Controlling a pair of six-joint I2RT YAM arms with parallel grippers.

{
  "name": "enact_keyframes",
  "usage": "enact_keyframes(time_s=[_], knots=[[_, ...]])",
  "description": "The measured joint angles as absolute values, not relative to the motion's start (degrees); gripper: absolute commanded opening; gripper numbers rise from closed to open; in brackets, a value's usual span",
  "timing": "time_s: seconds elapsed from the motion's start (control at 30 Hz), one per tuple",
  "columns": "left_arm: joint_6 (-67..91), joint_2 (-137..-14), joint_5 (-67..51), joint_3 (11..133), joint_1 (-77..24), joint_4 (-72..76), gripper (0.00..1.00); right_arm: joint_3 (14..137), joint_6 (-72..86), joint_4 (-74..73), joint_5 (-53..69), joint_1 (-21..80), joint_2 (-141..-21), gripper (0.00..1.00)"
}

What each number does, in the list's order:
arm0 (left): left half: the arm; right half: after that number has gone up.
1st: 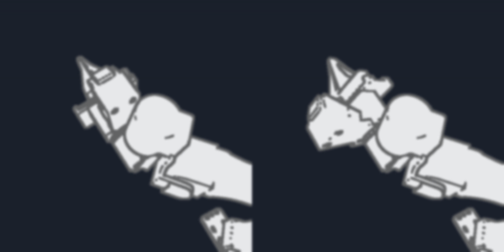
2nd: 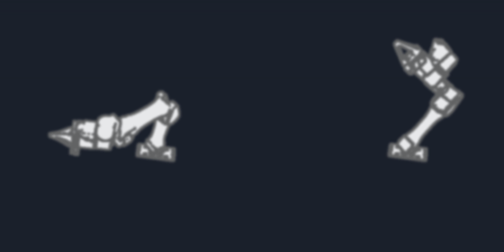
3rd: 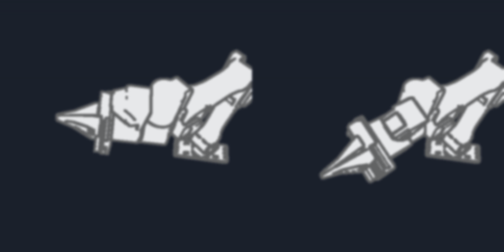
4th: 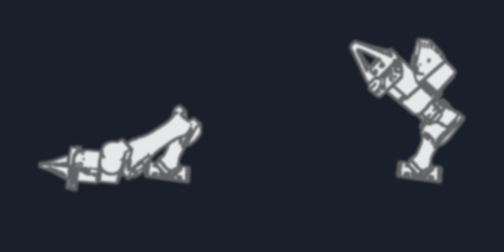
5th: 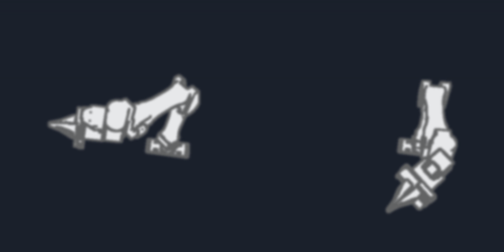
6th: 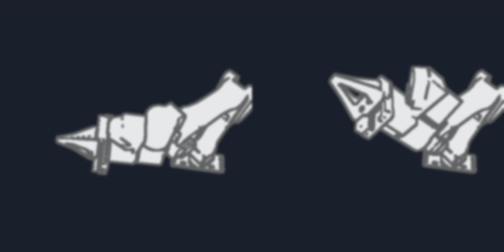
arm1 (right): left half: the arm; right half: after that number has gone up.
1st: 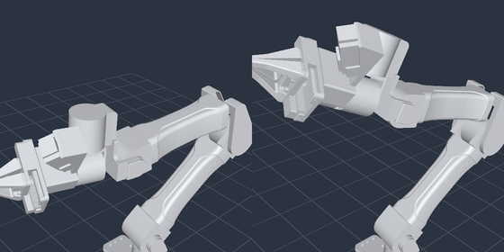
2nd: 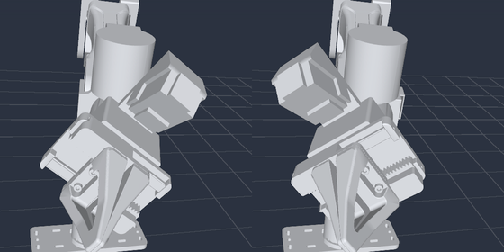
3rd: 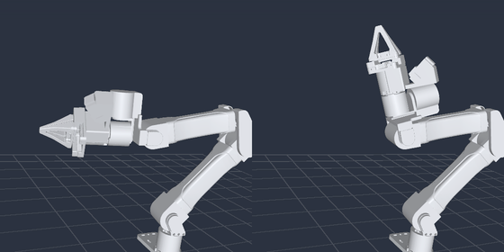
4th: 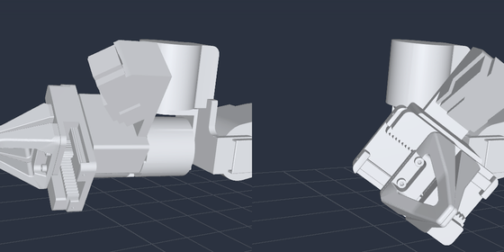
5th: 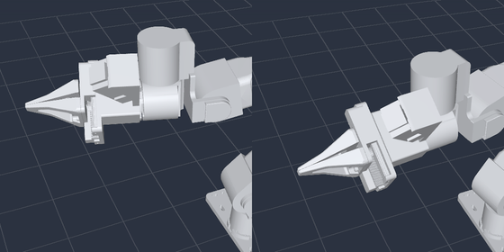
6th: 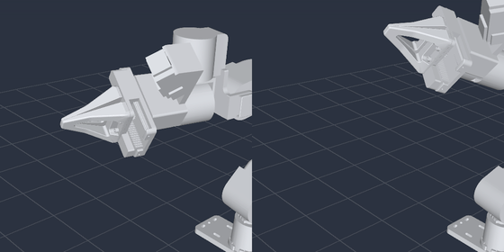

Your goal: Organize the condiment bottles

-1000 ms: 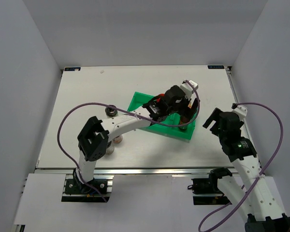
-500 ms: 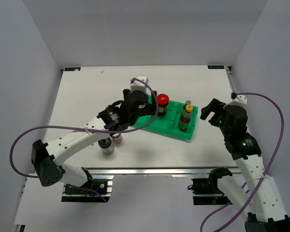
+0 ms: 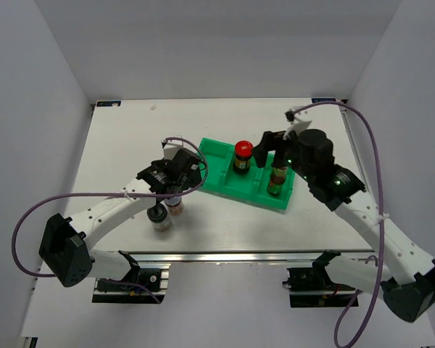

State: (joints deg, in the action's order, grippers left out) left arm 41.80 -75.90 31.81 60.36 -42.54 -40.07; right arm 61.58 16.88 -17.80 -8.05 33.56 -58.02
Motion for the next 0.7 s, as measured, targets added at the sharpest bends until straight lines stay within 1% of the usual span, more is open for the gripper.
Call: enact_keyframes(time_s=[0.17, 0.33, 0.7], knots=[[43.5, -75.9, 32.5, 60.4, -41.3, -41.9, 0.98, 64.9, 15.2, -16.9, -11.8, 40.3, -66.0, 0.89], [43.8, -75.6, 31.6, 58.7, -38.6, -41.3, 0.98, 64.9, 14.9, -17.2, -14.4, 44.0, -71.4, 0.89], [43.8, -77.8, 29.0, 56.4, -38.1, -41.9, 0.98, 64.8, 16.3, -19.0, -18.2, 46.6, -74.5, 0.89]])
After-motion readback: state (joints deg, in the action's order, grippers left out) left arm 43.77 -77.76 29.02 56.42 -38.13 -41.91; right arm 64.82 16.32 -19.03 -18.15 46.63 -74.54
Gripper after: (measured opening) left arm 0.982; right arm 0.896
